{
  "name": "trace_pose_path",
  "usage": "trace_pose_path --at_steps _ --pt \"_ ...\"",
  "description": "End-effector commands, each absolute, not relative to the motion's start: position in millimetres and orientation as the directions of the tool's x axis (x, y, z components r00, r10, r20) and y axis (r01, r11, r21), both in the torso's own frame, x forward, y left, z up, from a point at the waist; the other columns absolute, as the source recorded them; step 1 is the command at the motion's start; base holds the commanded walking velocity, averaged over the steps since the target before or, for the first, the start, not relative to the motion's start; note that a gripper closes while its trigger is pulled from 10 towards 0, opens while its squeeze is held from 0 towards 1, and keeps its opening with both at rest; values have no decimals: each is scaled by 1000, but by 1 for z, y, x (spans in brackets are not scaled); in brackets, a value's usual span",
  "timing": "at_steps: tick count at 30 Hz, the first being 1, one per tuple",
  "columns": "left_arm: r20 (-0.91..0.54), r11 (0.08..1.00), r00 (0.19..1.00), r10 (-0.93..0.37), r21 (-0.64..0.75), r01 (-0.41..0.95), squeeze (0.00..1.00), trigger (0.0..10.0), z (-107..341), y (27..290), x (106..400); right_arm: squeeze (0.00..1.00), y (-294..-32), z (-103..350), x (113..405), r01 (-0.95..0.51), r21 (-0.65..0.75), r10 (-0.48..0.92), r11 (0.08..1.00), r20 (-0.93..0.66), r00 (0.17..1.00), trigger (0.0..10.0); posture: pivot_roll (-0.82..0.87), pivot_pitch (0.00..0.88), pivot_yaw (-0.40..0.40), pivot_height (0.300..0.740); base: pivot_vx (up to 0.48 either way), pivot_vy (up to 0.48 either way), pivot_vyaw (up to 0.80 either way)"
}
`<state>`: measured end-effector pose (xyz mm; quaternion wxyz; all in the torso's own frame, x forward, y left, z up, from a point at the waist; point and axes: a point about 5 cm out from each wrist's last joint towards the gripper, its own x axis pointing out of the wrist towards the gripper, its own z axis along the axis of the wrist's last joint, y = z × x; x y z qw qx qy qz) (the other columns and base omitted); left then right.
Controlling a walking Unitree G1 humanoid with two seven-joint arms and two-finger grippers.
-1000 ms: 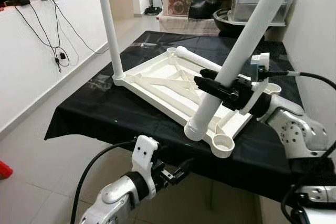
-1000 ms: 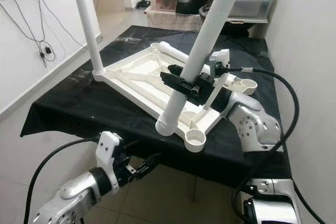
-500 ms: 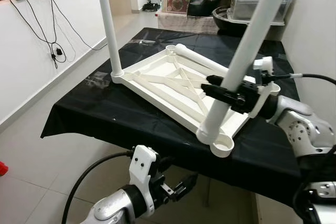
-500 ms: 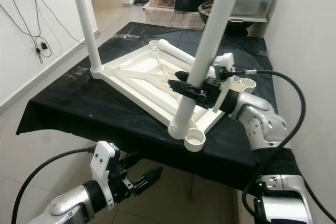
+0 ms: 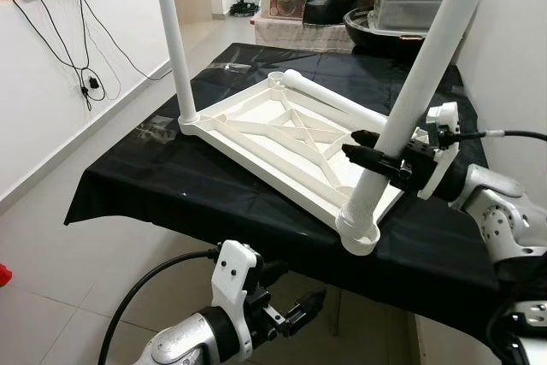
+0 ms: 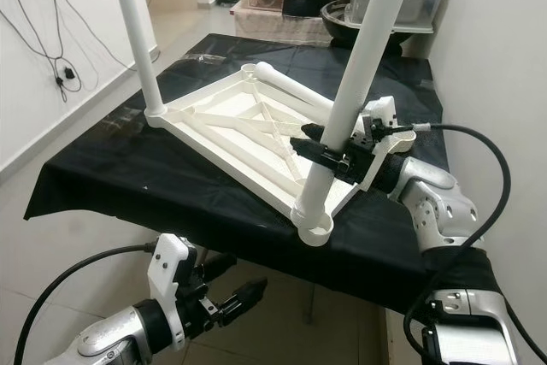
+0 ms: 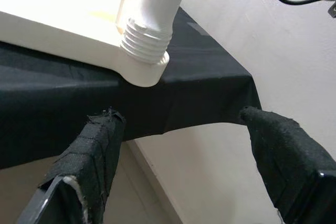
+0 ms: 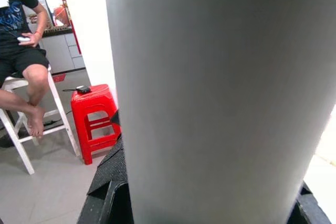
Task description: Building children table
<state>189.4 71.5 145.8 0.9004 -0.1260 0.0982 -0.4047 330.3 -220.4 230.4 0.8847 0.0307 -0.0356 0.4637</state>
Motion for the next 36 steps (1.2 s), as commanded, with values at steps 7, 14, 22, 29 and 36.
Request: trace_pose_path --at_steps 7,14,22,29,36 --pt "-93 642 651 -753 -316 698 0 10000 150 74 181 0 -223 230 330 -822 9 818 569 99 567 10000 198 131 -33 740 0 0 0" --pt "-103 648 654 -749 -320 691 0 10000 153 77 175 0 -227 228 334 -816 18 812 578 87 577 10000 206 157 -34 740 0 0 0" --pt "-119 651 653 -748 -324 686 0 10000 155 79 170 0 -229 227 339 -802 16 800 597 61 596 10000 215 181 -33 740 0 0 0" --pt "-127 654 654 -746 -325 683 0 10000 157 80 167 0 -221 229 341 -818 -2 817 575 55 574 10000 216 189 -33 740 0 0 0" --pt "-131 659 658 -742 -324 679 0 10000 157 79 170 0 -183 217 332 -916 -57 915 398 -51 401 10000 209 179 -33 740 0 0 0"
